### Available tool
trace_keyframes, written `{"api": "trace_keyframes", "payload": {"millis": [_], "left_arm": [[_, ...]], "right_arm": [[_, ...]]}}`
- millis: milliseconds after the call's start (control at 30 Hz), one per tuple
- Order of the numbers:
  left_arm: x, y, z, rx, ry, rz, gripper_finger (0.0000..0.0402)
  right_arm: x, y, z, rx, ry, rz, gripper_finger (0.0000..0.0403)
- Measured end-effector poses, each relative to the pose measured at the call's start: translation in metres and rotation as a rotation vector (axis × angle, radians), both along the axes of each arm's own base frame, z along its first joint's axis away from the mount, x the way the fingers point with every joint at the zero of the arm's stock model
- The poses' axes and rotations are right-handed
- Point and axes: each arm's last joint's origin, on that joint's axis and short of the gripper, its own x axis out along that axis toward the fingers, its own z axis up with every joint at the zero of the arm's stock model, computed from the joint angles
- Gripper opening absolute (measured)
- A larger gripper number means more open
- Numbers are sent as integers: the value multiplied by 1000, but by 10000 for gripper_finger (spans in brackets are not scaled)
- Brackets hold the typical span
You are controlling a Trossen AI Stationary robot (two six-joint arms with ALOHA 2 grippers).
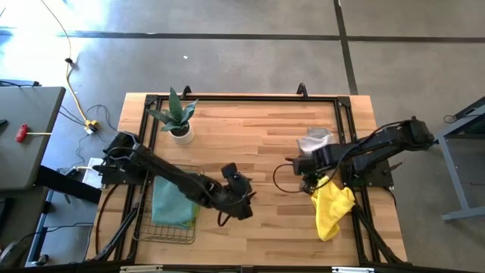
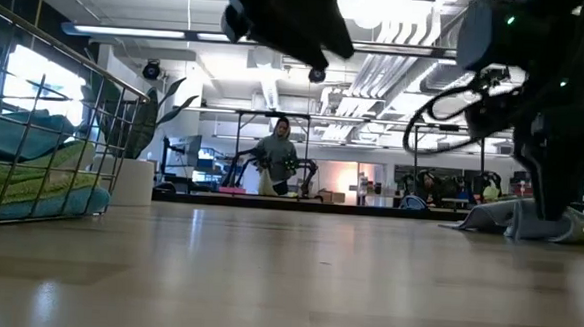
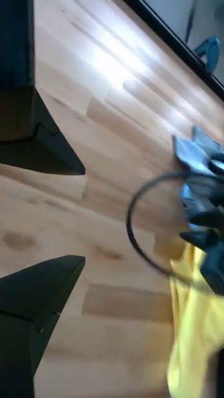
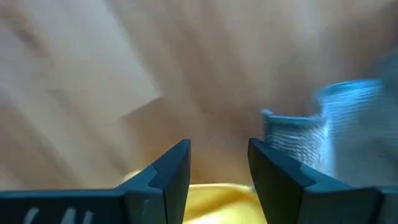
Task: Fold microfiber towels
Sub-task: Fold the gray microfiber towel
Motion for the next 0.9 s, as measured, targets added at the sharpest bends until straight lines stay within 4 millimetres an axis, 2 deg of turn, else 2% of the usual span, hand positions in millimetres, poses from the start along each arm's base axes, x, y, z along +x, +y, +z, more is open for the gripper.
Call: {"api": "trace_keyframes", "payload": {"millis": [133, 267, 500, 767, 900], "left_arm": [[5, 13, -11, -26, 46, 22, 214], [10, 20, -21, -76, 78, 1, 214], [13, 24, -23, -86, 78, 5, 213], [13, 24, -23, -82, 79, 2, 213], [13, 24, -23, -84, 78, 4, 213]], "right_arm": [[1, 12, 12, -184, -11, 70, 154], [-5, 21, 9, -201, 6, 126, 154], [-9, 21, 3, -195, 17, -22, 154], [-10, 20, 16, -245, 53, -113, 154], [-12, 19, 14, -261, 57, -166, 154]]}}
